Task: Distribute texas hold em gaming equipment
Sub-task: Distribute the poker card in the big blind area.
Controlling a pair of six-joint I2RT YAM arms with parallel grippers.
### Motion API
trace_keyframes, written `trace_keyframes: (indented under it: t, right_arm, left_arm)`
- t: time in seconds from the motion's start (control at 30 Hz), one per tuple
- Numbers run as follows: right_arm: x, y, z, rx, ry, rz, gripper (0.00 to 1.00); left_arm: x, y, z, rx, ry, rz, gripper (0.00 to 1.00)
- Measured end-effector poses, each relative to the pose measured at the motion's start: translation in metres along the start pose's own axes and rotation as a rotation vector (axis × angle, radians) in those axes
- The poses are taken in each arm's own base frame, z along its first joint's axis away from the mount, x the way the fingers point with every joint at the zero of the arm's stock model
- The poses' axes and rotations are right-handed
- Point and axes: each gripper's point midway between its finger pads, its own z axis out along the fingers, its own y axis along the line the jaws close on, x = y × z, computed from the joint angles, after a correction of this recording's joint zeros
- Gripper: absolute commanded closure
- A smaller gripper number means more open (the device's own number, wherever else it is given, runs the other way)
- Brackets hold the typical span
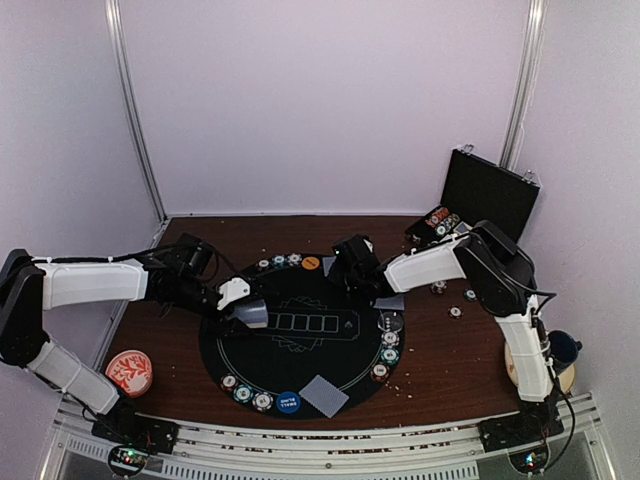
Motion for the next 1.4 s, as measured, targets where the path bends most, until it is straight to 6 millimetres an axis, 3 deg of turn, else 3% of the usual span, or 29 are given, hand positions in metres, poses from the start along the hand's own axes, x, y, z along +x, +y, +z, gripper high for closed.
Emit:
trace_keyframes:
  t: [0.6,0.9,1.27,1.4]
  right_arm:
    - [-0.001,0.010,0.010,-0.017,-0.003,0.014,0.68]
    - [0.002,0.014,0.008,-0.026,0.001,0.011,0.58]
    - [0.019,0.007,-0.018,0.002,0.049,-0.030,0.52]
    - [0.023,0.000,-0.031,0.011,0.071,-0.045,0.44]
  left_arm:
    - [0.000,0.000,0.000,-0.001,0.001,0.001,0.88]
    - [0.000,0.000,0.000,-0.001,0.000,0.001,0.88]
    - [0.000,0.000,0.000,-0.003,0.002,0.001,0.88]
    - [0.001,0.001,0.000,-0.003,0.003,0.001,0.88]
